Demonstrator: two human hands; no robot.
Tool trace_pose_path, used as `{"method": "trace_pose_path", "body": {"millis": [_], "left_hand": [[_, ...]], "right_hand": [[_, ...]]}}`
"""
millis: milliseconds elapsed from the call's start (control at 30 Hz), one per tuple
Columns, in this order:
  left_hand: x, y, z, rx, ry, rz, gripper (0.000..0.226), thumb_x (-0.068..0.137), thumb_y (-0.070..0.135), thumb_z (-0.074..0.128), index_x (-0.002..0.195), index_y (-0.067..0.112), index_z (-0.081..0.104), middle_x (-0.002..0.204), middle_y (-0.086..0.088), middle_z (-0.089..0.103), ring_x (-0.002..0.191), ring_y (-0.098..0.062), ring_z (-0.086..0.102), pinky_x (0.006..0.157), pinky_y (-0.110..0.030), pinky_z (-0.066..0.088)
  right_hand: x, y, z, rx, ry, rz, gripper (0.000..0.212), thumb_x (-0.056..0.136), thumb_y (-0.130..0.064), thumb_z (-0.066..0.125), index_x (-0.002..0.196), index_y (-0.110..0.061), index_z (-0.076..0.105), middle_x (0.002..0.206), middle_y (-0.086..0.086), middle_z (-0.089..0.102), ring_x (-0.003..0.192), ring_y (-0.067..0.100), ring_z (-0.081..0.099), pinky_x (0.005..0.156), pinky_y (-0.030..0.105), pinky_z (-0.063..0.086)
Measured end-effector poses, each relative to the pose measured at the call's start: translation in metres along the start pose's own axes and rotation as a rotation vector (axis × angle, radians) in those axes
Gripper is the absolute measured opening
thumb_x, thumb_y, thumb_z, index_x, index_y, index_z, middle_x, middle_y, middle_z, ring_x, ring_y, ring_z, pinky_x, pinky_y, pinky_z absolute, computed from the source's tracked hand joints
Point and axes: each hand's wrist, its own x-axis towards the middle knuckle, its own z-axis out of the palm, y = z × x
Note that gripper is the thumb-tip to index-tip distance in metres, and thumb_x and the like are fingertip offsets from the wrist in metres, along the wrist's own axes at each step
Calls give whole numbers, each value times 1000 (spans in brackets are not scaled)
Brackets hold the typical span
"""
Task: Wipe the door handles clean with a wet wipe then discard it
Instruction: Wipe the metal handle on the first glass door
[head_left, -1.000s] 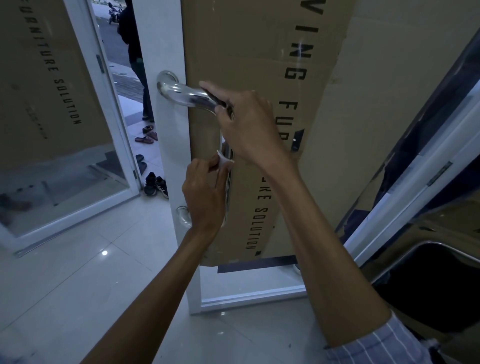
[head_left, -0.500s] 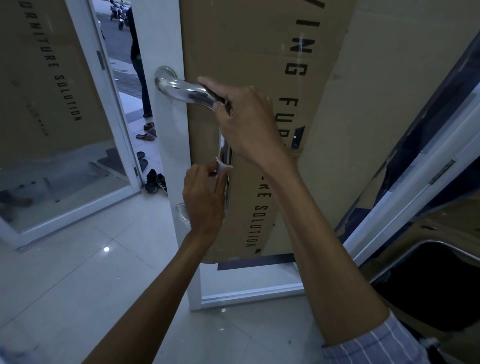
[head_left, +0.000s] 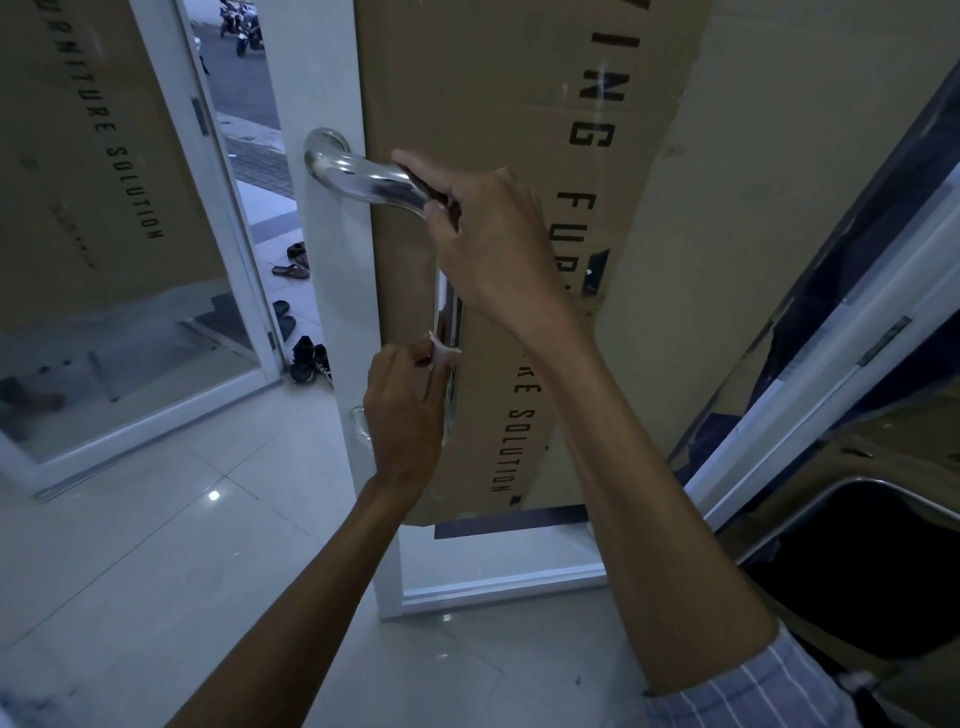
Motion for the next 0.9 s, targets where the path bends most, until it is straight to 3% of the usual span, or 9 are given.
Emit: {"method": "trace_pose_path", "body": {"millis": [133,267,433,633,767,833,900], "left_hand": [[1,3,-3,-11,-18,1,22,92,19,79,98,0,69,89,-14,68,79,-29,65,68,-38,55],[18,15,-3,-29,32,-15,24,95,25,76,99,2,70,91,-11,69,82,-26,64,70,-34,52],[2,6,-2,-25,-22,-54,22,96,20,77,99,0,68,92,-12,67,82,-26,63,69,-33,52],[16,19,-6,-80,-22,-132,25,96,28,77,92,5,67,88,-3,64,81,-19,59,70,-23,45],[41,35,-13,-88,5,-56,29,99,34,72,93,5,69,88,-2,63,81,-16,58,72,-11,38],[49,38,-17,-97,1,-4,29,100,32,70,96,3,71,90,-9,67,81,-18,60,72,-16,44],[56,39,-19,-120,-8,18,28,101,28,68,99,1,71,91,-11,68,83,-23,63,72,-33,51]], "right_hand": [[1,0,1,-23,-8,-2,50,102,-20,56,148,-38,57,112,-1,78,97,24,68,91,47,58],[0,-2,0,-35,-3,12,50,102,-20,53,148,-38,58,117,-1,78,108,26,66,99,45,53],[-1,-4,-2,-39,-9,18,49,103,-19,55,149,-38,57,120,-1,77,112,25,63,100,47,53],[-1,-5,-3,-50,-15,30,50,104,-18,56,150,-38,56,121,-2,76,115,24,60,101,47,51],[-2,-3,-1,-47,-21,34,50,104,-19,54,150,-39,56,123,-1,75,117,23,59,99,44,53],[-1,-2,0,-31,-18,40,51,103,-21,52,149,-41,56,122,1,74,117,23,61,96,43,55],[0,-2,2,-30,-13,45,51,102,-22,52,149,-42,56,122,2,74,116,23,62,95,44,56]]}}
